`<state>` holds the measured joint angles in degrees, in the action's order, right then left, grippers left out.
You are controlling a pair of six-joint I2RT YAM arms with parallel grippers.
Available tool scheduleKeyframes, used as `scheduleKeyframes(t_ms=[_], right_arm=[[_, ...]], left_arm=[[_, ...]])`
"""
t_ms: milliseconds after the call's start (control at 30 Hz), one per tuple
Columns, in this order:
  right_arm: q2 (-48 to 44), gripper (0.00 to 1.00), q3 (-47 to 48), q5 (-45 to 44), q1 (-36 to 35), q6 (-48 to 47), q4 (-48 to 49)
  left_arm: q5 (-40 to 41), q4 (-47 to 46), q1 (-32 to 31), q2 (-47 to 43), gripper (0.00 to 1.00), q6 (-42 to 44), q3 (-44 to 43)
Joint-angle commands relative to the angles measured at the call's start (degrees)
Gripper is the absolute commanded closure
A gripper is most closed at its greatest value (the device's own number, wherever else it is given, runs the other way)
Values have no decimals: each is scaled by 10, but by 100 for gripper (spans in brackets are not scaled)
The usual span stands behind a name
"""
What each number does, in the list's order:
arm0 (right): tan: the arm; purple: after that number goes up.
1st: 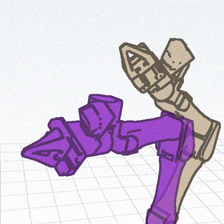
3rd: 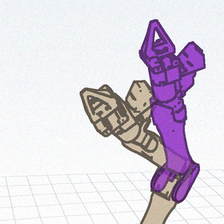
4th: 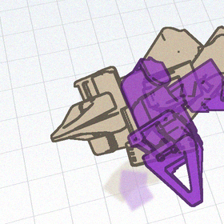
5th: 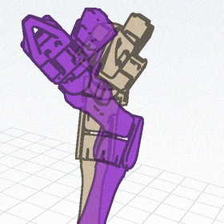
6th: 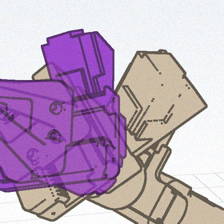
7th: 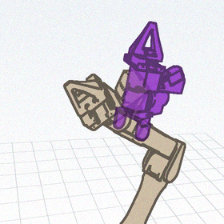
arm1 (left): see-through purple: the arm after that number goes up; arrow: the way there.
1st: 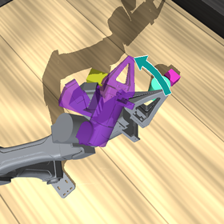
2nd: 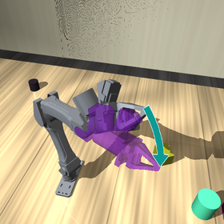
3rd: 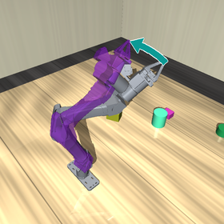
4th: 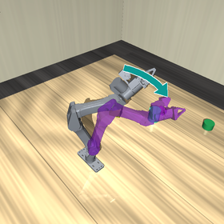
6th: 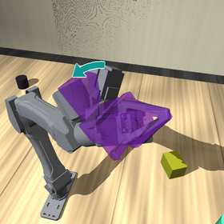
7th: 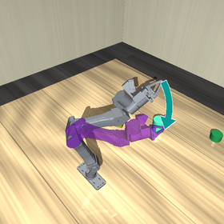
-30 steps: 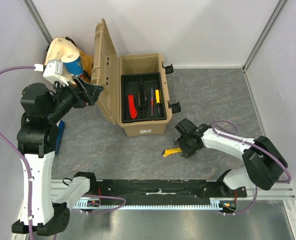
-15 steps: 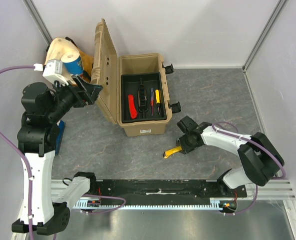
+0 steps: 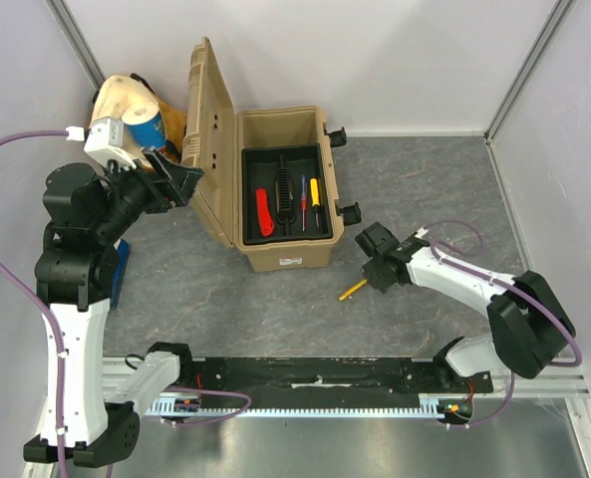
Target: Pack the tool kit
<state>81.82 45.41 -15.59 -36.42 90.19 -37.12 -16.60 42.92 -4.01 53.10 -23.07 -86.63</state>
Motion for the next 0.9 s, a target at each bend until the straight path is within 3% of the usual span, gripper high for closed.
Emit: scheduleKeyframes(t_ms=[0, 500, 667, 867], right_arm=[[-34, 100, 36, -130, 7, -77, -39], [-91, 100, 165, -225, 9, -243, -58], [-98, 100, 233, -197, 9, -323, -30], [-69, 100, 327, -74, 8, -430, 89]], left_arm=[[3, -12, -1, 2, 20, 11, -21], [0, -12, -1, 3, 20, 7, -21], [-2, -13, -1, 4, 20, 7, -21], [-3, -12, -1, 4, 20, 5, -20]])
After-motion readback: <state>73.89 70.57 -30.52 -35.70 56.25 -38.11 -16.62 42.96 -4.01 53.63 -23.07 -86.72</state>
